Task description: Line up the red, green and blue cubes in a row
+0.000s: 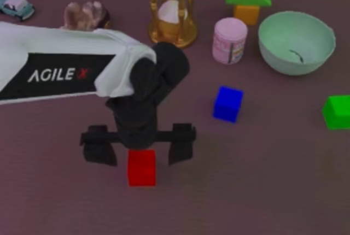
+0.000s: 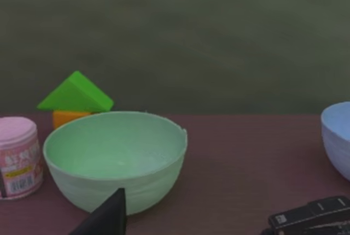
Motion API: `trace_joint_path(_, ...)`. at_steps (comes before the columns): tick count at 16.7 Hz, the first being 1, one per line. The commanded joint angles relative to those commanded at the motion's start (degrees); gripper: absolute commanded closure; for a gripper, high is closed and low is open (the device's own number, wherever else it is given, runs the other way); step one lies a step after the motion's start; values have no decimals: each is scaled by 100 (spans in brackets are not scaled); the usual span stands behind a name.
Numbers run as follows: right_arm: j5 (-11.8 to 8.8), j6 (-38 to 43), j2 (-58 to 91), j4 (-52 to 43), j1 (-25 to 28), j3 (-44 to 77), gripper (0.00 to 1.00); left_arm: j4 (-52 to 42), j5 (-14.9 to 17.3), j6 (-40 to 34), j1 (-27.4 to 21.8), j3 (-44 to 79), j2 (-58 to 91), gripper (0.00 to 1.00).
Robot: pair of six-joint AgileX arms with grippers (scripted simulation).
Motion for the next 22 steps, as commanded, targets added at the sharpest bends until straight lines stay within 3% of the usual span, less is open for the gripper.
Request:
trace_joint_path(7, 0, 0, 0, 0, 0, 0, 0, -1328, -2, -34, 85, 814, -482, 0)
trace_joint_path(12, 0, 0, 0, 0, 0, 0, 0, -1375, -3, -32, 62, 846, -501, 0)
trace_joint_path(17, -14, 17, 890, -602, 52, 859, 0, -890, -45, 11, 488, 120, -1355, 0)
trace_joint_path(22, -4, 39, 3257, -1965, 127, 2808, 0, 309, -95, 338, 1459, -1637, -3621, 0)
